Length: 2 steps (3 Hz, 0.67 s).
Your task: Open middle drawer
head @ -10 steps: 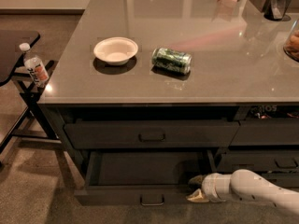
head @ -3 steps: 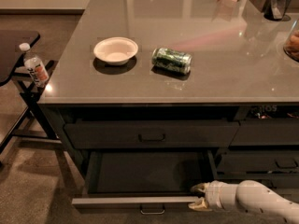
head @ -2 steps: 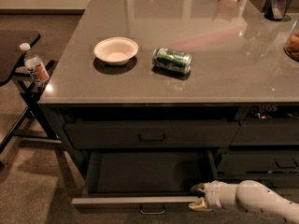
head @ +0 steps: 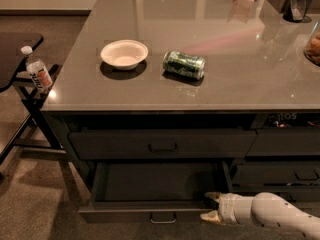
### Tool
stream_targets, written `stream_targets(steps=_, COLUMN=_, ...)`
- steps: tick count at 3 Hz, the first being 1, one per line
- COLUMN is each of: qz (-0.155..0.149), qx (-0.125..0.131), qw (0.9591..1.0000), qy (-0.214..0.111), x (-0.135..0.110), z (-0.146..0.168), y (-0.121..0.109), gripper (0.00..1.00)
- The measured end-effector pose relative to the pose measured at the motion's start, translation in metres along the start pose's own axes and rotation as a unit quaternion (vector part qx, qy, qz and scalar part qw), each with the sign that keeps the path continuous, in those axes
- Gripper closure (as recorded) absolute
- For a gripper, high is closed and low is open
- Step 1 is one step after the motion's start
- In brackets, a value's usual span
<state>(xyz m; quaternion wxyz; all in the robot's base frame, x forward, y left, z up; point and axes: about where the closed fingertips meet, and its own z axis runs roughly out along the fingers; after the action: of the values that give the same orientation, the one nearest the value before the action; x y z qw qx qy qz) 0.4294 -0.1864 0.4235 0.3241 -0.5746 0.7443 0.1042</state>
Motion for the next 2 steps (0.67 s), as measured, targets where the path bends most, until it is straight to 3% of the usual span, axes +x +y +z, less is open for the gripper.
stream_targets(steps=2, qz=-0.007, qx=0.004, qw=0.9998, qy=0.018, x=0.013, z=-0.020, y=0.029, gripper=0.72)
